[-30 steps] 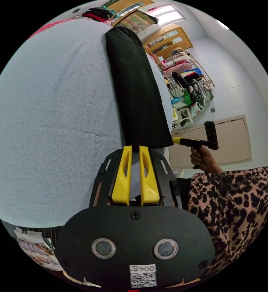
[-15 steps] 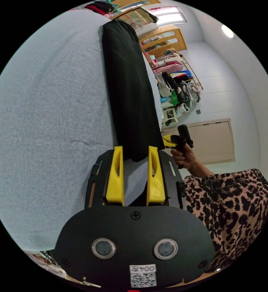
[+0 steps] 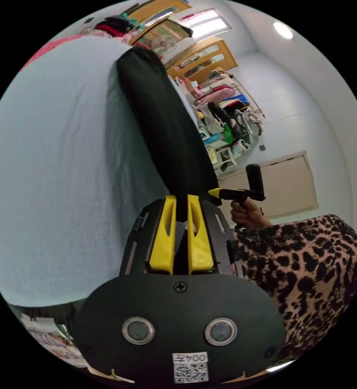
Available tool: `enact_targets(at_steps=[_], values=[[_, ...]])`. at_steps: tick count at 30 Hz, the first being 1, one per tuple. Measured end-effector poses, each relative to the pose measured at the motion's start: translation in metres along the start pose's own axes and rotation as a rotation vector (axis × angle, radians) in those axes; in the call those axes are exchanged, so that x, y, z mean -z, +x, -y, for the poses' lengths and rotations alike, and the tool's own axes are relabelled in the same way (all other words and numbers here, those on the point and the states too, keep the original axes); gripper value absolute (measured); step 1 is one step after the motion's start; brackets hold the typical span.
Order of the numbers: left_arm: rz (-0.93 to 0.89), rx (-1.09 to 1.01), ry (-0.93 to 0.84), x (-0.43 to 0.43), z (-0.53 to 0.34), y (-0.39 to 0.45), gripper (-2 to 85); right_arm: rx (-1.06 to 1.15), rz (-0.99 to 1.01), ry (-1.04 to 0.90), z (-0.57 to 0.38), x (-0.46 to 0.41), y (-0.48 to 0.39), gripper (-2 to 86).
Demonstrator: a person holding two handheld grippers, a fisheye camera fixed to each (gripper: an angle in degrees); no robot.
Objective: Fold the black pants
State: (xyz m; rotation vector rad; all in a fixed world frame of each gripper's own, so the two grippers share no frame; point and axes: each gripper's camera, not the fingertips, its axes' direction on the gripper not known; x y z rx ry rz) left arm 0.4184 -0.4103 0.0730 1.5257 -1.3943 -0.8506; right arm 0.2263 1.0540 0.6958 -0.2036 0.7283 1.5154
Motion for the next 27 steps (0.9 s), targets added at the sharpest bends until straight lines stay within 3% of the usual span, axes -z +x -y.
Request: enact_targets(at_steps=[6,11,16,19,27], values=[[0.000,0.110,-0.032,-0.060,-0.023,-0.038,4.3,-0.065,-0.128,-0.059,0.003,-0.020,0.012,7.1],[0.053,0.063,-0.048,-0.056,-0.026,-0.026,6.9,-0.083,-0.218,-0.143,0.008,0.005,-0.006,12.1],[0.086,0.027,0.007,-0.040,-0.035,-0.004,7.6,0.010,-0.339,-0.089,0.036,0.048,-0.053,13.5],[0.142,0.002,0.069,-0.032,-0.032,0.009,7.6,0.082,-0.354,-0.081,0.084,0.069,-0.081,13.6],[0.244,0.042,0.139,-0.034,0.018,0.024,7.7,0.249,-0.665,-0.257,0.283,0.080,-0.130,12.3]])
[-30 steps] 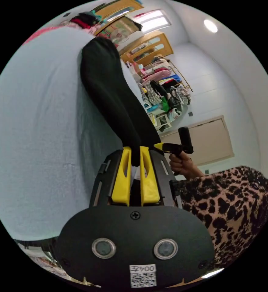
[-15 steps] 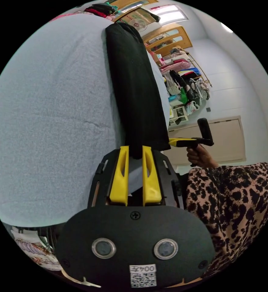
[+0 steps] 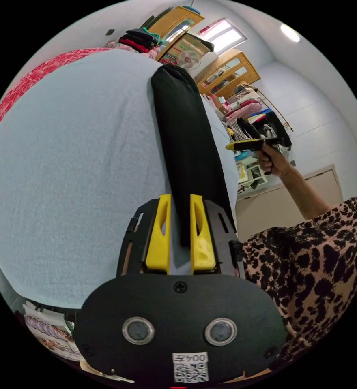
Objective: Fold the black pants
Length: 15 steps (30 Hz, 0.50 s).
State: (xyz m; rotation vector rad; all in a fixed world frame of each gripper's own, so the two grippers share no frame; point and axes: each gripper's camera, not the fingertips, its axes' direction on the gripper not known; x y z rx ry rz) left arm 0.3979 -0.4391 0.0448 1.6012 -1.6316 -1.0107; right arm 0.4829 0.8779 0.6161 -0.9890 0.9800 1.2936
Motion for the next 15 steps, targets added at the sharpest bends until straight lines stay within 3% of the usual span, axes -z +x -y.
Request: enact_targets(at_steps=[6,9,15], values=[[0.138,-0.009,-0.039,-0.022,0.055,0.022,7.9,0.073,0.019,-0.151,0.121,0.004,0.034,11.1],[0.175,-0.032,-0.054,-0.036,0.086,0.027,7.9,0.087,-0.036,-0.251,0.146,-0.008,0.033,9.9],[0.217,-0.131,-0.091,-0.064,0.151,0.022,7.6,0.144,-0.094,-0.237,0.157,0.014,0.019,9.6]])
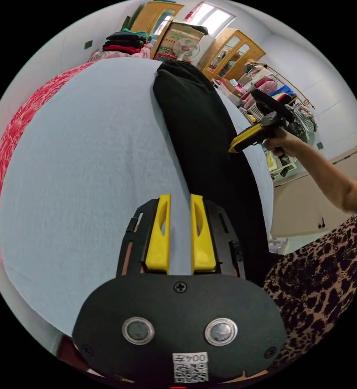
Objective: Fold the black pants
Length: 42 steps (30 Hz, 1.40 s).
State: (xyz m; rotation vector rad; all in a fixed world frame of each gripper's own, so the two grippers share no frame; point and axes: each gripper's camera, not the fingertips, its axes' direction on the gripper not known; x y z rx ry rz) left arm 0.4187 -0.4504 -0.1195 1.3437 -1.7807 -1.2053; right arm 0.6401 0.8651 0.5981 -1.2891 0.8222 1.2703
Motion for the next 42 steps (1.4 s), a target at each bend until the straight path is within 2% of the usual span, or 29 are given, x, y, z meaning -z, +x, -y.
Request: enact_targets(at_steps=[6,11,15,20,25,28,32,36,42], values=[[0.046,-0.150,0.009,-0.030,0.088,-0.021,7.5,-0.064,0.071,0.039,0.002,0.023,0.013,9.7],[0.116,-0.238,-0.035,-0.060,0.154,-0.032,7.2,-0.015,0.009,0.022,0.008,0.038,0.005,9.6],[0.131,-0.279,-0.041,-0.081,0.196,-0.026,6.2,-0.056,0.057,0.000,0.013,0.052,0.015,9.3],[0.002,-0.307,-0.015,-0.088,0.226,-0.003,3.5,-0.067,0.042,-0.054,0.023,0.064,0.016,9.0],[-0.131,-0.383,0.211,-0.063,0.237,0.058,0.8,-0.068,0.018,-0.078,0.027,0.073,0.016,9.0],[-0.142,-0.390,0.151,-0.092,0.250,0.072,0.4,-0.061,0.033,-0.074,0.024,0.078,0.020,8.9],[-0.169,-0.360,0.177,-0.092,0.250,0.054,0.4,-0.046,0.050,-0.076,0.021,0.084,0.026,8.7],[-0.070,-0.378,0.263,-0.057,0.247,0.015,0.6,-0.039,0.082,-0.060,0.013,0.088,0.034,8.6],[-0.007,-0.228,0.199,-0.058,0.289,-0.064,3.3,-0.034,0.099,-0.034,0.000,0.091,0.039,8.4]])
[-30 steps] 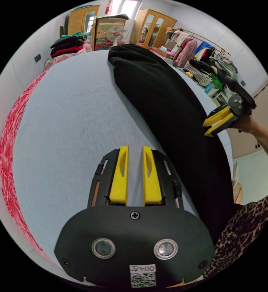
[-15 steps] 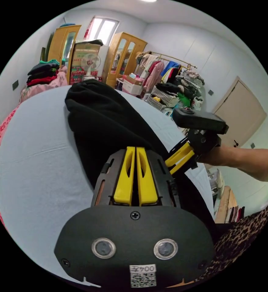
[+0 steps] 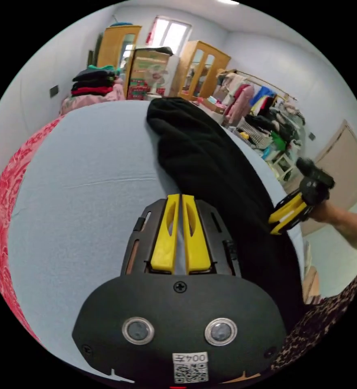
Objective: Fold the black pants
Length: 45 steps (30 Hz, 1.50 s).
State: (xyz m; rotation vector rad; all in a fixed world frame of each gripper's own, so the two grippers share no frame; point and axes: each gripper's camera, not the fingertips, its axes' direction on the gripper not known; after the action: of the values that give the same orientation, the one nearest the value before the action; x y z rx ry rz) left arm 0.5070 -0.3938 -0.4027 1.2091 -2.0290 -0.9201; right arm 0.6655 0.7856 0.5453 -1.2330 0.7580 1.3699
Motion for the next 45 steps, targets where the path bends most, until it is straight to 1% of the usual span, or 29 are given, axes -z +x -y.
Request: enact_targets(at_steps=[1,3,4,5,6,7,8,10,11,12,13,14,16,18,20,22,23,24,25,28,29,32,33,35,40,41,43,44,45], values=[[-0.125,0.058,0.053,0.007,0.006,-0.020,4.8,-0.001,0.002,0.002,-0.001,0.000,0.001,8.4],[-0.216,0.163,0.088,0.006,0.016,-0.045,8.5,0.005,0.008,0.015,-0.007,0.000,0.002,8.3],[-0.271,0.206,0.056,-0.004,0.027,-0.059,11.9,0.004,0.013,0.018,-0.009,0.000,0.003,8.2],[-0.307,0.238,0.036,-0.011,0.033,-0.066,12.9,0.002,0.022,0.024,-0.012,0.000,0.005,8.2],[-0.376,0.316,-0.011,-0.026,0.043,-0.080,14.9,0.002,0.028,0.029,-0.016,-0.001,0.006,8.1],[-0.436,0.369,-0.038,-0.040,0.049,-0.090,14.9,0.002,0.029,0.031,-0.017,-0.001,0.006,8.1],[-0.457,0.398,-0.048,-0.046,0.052,-0.093,14.9,0.000,0.032,0.037,-0.021,-0.002,0.007,8.1],[-0.572,0.462,-0.058,-0.066,0.059,-0.097,9.6,-0.002,0.027,0.048,-0.026,-0.003,0.006,8.0],[-0.601,0.457,-0.053,-0.068,0.061,-0.094,7.3,-0.003,0.022,0.054,-0.029,-0.004,0.005,7.8],[-0.583,0.430,-0.008,-0.061,0.066,-0.082,4.8,-0.001,0.017,0.058,-0.032,-0.005,0.004,7.7],[-0.512,0.386,0.055,-0.048,0.074,-0.061,4.1,-0.001,0.016,0.060,-0.034,-0.005,0.004,7.6],[-0.473,0.351,0.078,-0.041,0.079,-0.048,3.9,-0.002,0.017,0.067,-0.038,-0.006,0.004,7.6],[-0.332,0.196,0.136,-0.025,0.101,0.018,3.3,-0.002,0.022,0.079,-0.043,-0.008,0.004,7.5],[-0.259,0.064,0.112,-0.035,0.117,0.064,3.0,-0.008,0.038,0.096,-0.051,-0.011,0.005,7.3],[-0.180,-0.033,0.031,-0.064,0.127,0.101,2.9,-0.015,0.051,0.108,-0.057,-0.013,0.006,7.1],[-0.062,-0.094,-0.104,-0.116,0.124,0.126,2.8,-0.023,0.062,0.124,-0.064,-0.016,0.007,6.9],[-0.037,-0.105,-0.115,-0.125,0.120,0.128,2.8,-0.029,0.069,0.136,-0.069,-0.017,0.007,6.7],[-0.008,-0.124,-0.083,-0.134,0.109,0.131,2.8,-0.032,0.076,0.149,-0.074,-0.019,0.007,6.4],[-0.014,-0.119,-0.021,-0.132,0.101,0.130,2.8,-0.033,0.080,0.156,-0.077,-0.020,0.007,6.2],[-0.035,-0.115,0.004,-0.132,0.095,0.129,2.8,-0.044,0.106,0.168,-0.089,-0.019,0.008,4.5],[-0.038,-0.117,0.008,-0.132,0.094,0.129,2.8,-0.040,0.081,0.175,-0.094,-0.014,0.007,3.4],[-0.045,-0.110,0.026,-0.135,0.091,0.131,2.9,-0.084,-0.024,0.312,-0.103,0.021,0.017,1.7],[-0.036,-0.113,0.030,-0.135,0.090,0.133,2.9,-0.114,-0.075,0.358,-0.100,0.033,0.025,1.1],[-0.030,-0.116,0.037,-0.135,0.088,0.136,3.0,-0.130,-0.100,0.384,-0.086,0.045,0.037,0.3],[-0.080,-0.087,0.068,-0.132,0.082,0.133,4.1,-0.153,-0.114,0.423,-0.040,0.064,0.062,-0.5],[-0.090,-0.083,0.069,-0.132,0.081,0.132,4.4,-0.164,-0.102,0.421,-0.032,0.066,0.066,-0.6],[-0.120,-0.079,0.070,-0.128,0.078,0.132,5.9,-0.177,-0.109,0.316,-0.013,0.053,0.071,-0.6],[-0.125,-0.078,0.069,-0.127,0.078,0.131,6.3,-0.172,-0.124,0.190,0.002,0.033,0.072,-0.6],[-0.138,-0.080,0.064,-0.124,0.077,0.131,6.8,-0.164,-0.156,0.176,0.006,0.024,0.068,-0.6]])
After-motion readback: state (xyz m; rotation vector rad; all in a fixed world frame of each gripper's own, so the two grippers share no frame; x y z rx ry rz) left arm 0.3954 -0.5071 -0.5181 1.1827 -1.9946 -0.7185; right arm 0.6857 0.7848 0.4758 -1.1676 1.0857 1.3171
